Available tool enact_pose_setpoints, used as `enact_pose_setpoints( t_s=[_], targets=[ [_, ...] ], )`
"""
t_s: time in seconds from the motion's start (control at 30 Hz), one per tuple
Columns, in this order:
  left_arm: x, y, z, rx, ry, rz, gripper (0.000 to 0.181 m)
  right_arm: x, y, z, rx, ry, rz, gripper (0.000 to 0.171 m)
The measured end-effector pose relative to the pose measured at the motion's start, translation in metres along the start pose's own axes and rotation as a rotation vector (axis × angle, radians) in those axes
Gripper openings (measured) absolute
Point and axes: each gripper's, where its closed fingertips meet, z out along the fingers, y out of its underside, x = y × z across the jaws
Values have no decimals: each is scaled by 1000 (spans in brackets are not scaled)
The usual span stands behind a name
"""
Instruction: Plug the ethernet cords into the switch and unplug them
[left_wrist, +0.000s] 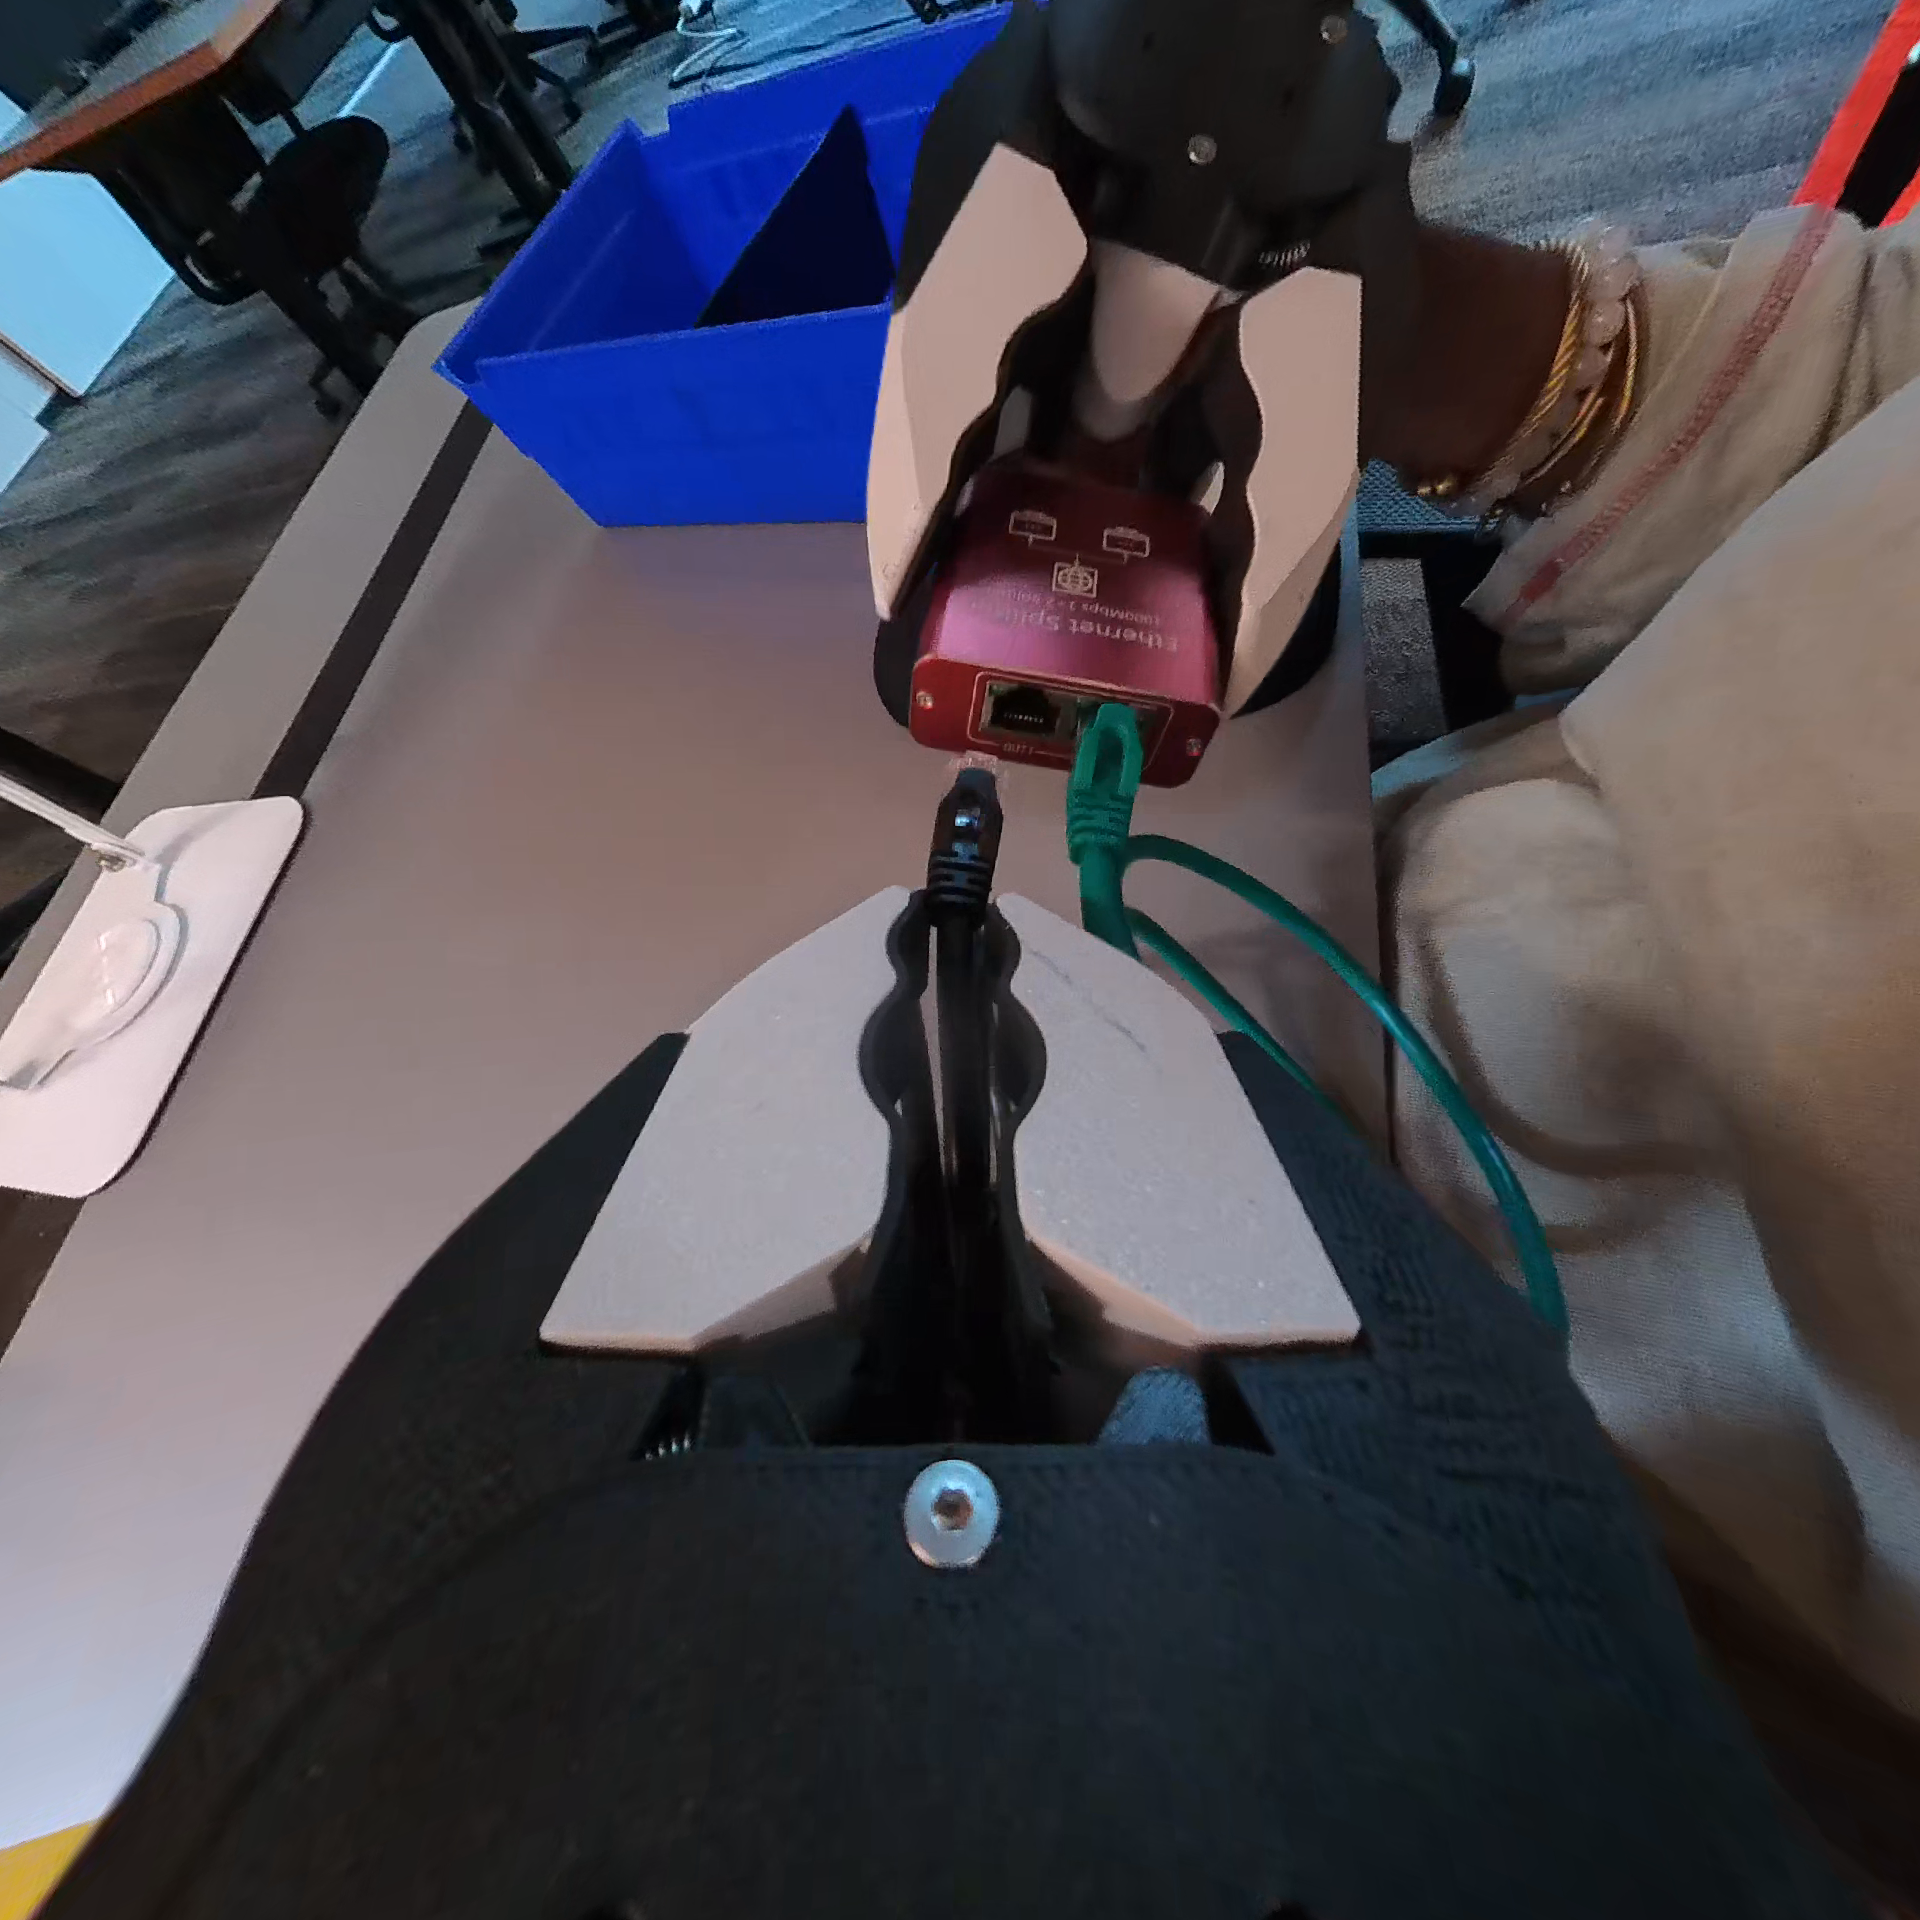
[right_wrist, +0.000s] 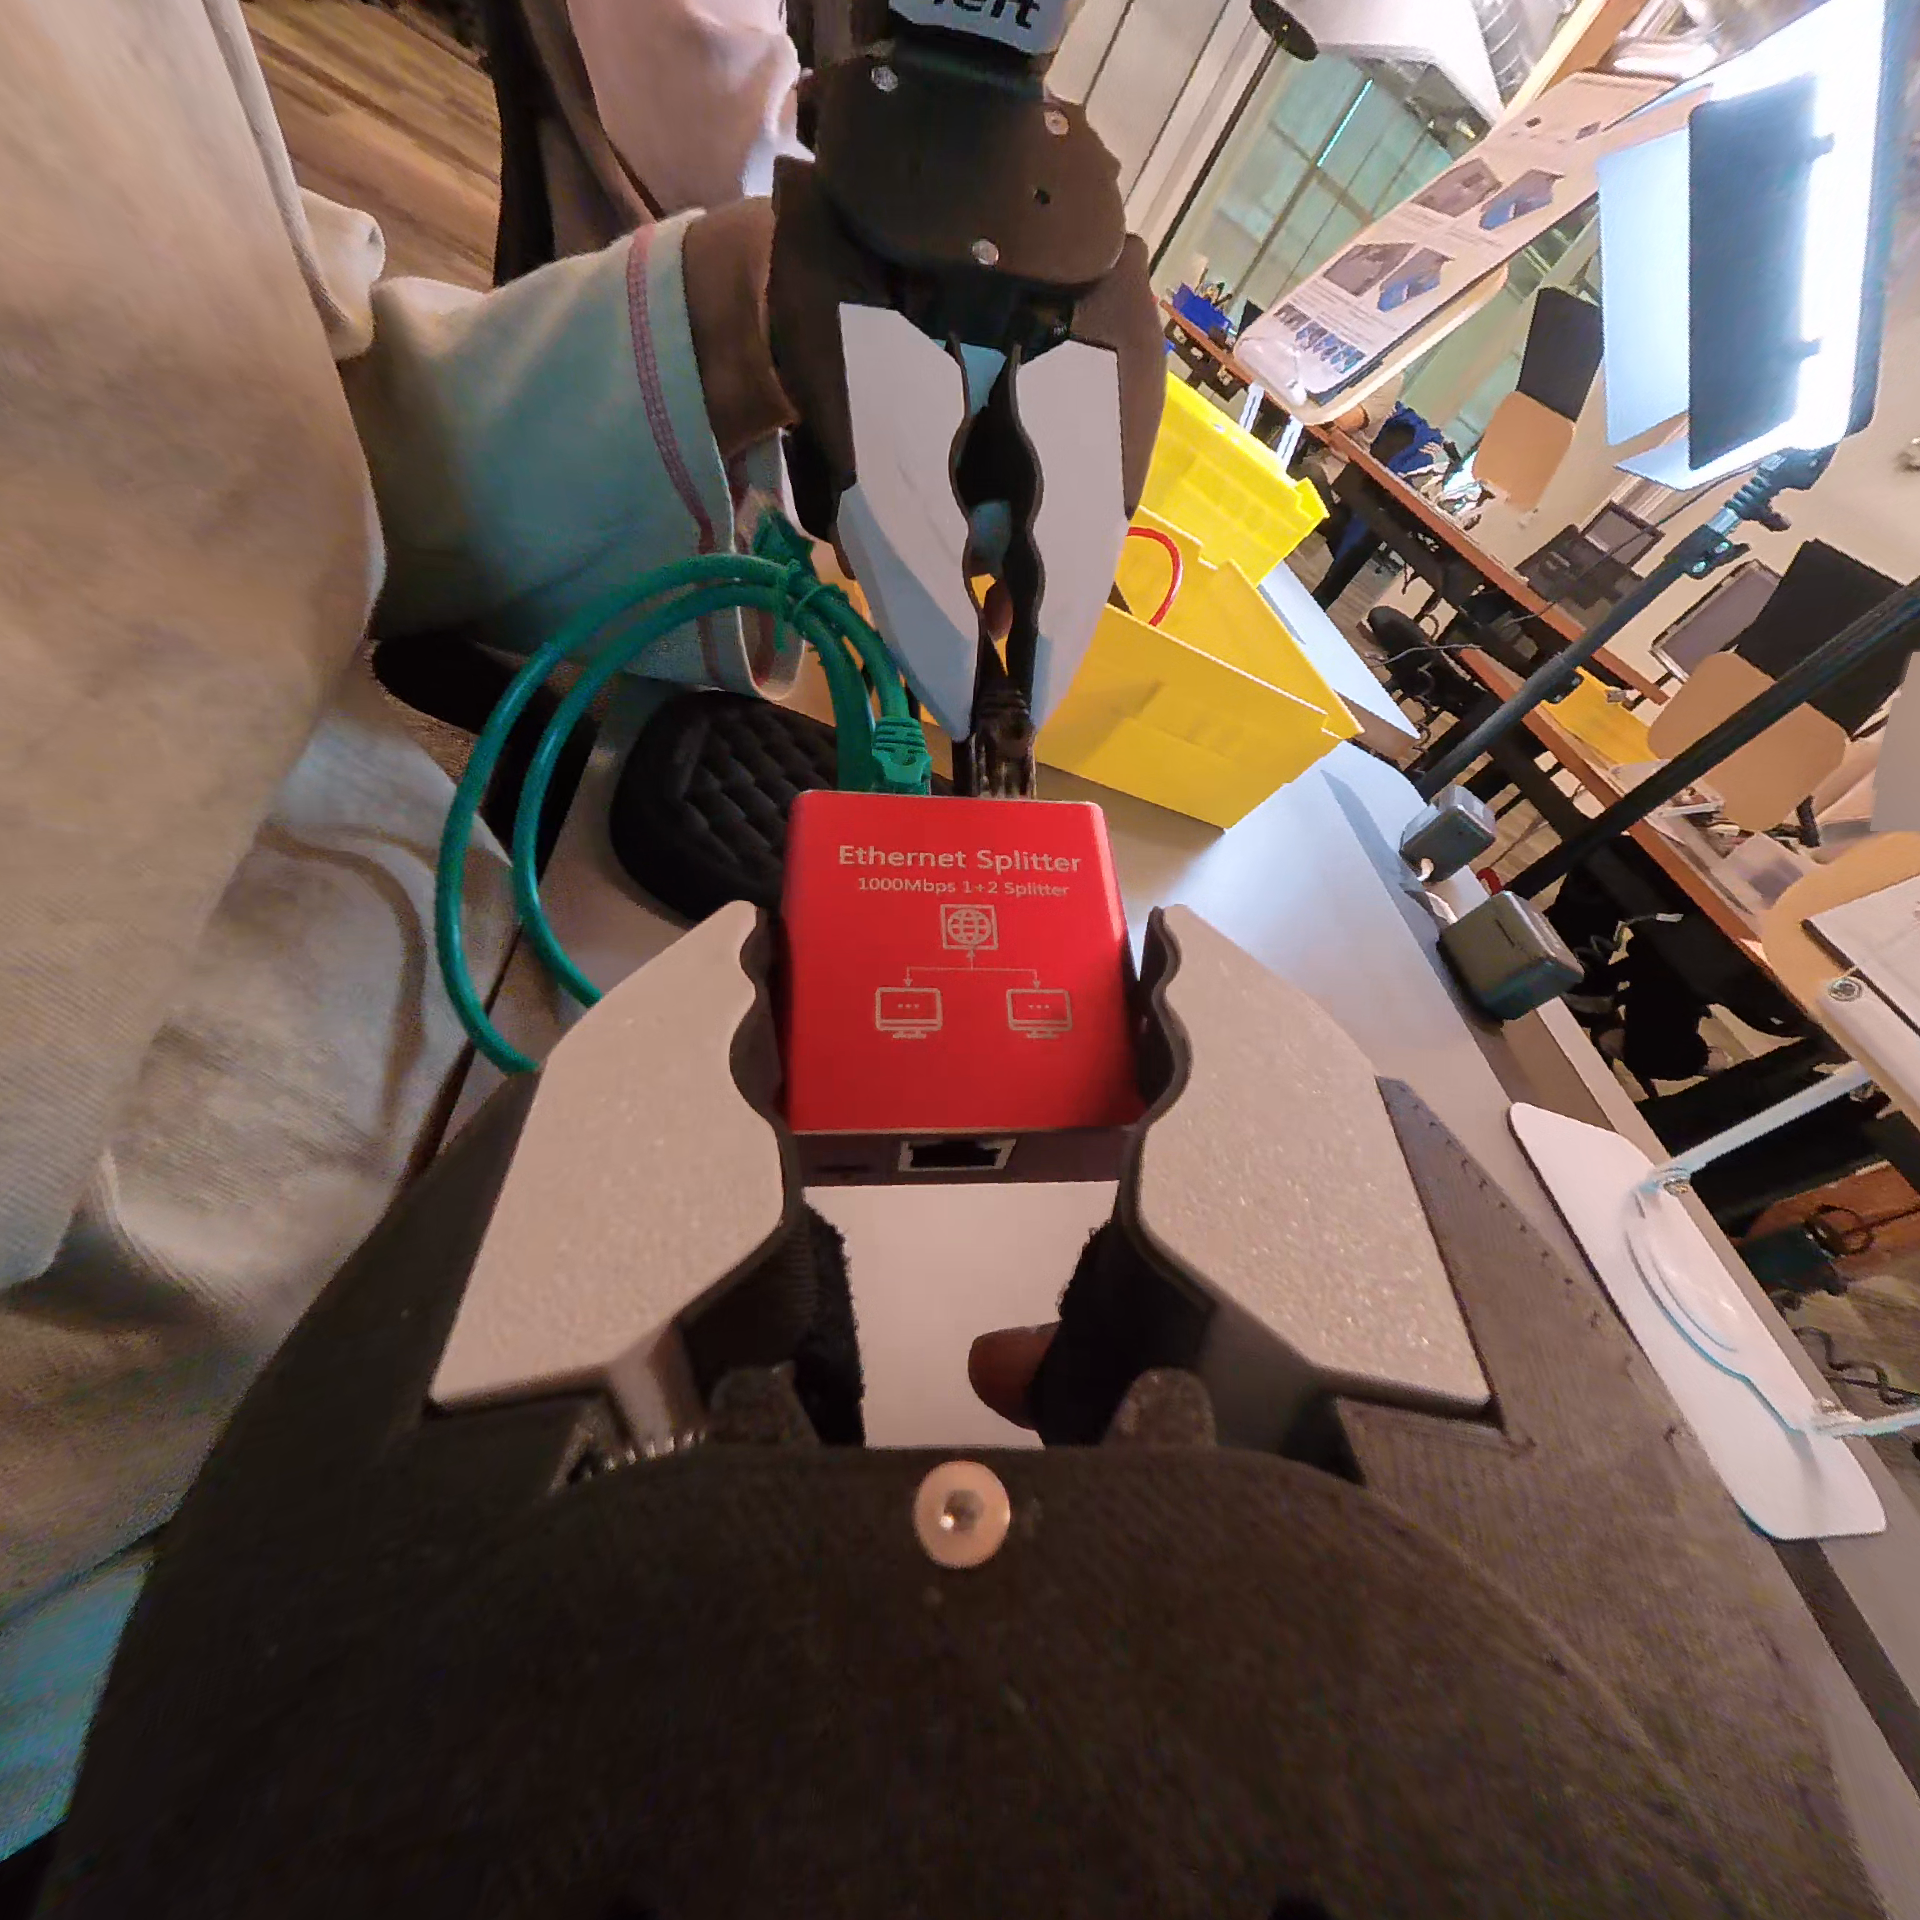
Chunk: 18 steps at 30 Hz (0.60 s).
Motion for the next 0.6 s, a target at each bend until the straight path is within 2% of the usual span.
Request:
enact_pose_setpoints(
  t_s=[0.27, 0.6],
  targets=[
    [5, -7, -3, 72, 46, -37, 10, 0, -2, 5, 41, 17, 10, 68],
    [6, -7, -7, 37, 77, -7, 10, 1, -7, 8, 93, 37, 21, 68]
  ],
)
